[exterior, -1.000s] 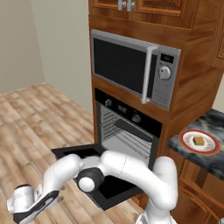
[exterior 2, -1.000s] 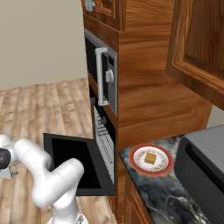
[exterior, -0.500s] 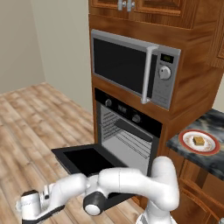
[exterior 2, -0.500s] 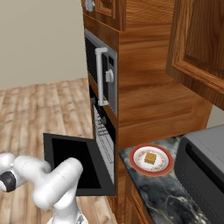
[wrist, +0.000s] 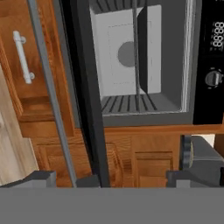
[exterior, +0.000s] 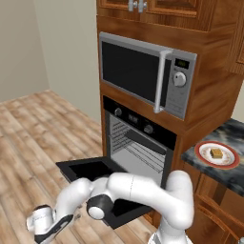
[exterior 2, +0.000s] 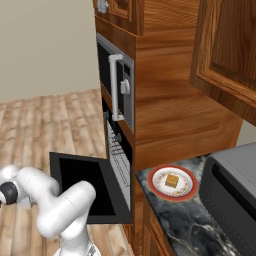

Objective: Take the baked cake out of the oven and place it on the plate for cooling. Then close the oven door.

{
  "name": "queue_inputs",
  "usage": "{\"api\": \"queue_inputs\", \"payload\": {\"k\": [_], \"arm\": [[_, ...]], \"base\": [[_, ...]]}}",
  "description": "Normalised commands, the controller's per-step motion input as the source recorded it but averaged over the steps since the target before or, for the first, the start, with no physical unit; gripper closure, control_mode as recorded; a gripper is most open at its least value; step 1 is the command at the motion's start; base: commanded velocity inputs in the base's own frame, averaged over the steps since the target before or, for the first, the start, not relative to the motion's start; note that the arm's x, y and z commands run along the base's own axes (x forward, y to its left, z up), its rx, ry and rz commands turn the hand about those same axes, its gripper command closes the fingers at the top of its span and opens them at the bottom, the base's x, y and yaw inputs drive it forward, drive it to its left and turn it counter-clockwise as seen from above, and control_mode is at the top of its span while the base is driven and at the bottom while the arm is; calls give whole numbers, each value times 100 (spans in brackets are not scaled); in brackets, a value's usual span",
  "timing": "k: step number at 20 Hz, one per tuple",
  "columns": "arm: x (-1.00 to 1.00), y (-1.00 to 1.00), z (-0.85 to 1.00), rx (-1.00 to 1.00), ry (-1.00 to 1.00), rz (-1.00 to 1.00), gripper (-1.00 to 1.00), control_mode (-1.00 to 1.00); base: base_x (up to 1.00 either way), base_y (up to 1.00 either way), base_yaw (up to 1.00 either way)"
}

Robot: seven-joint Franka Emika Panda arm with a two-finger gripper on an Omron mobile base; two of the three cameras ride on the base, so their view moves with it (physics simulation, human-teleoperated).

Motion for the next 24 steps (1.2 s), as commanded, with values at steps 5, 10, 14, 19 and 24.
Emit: {"api": "queue_inputs", "payload": {"k": [5,10,14,19,24], "arm": [[10,0,-46,-2,0,0,-100,-100],[4,1,-47,-4,0,0,-100,-100],[16,0,-43,-9,-1,0,-100,-100],[23,0,-39,-14,-4,0,-100,-100],[23,0,-45,-20,-2,0,-100,-100]], "base": [[0,0,0],[0,0,0],[0,0,0],[0,0,0],[0,0,0]]}}
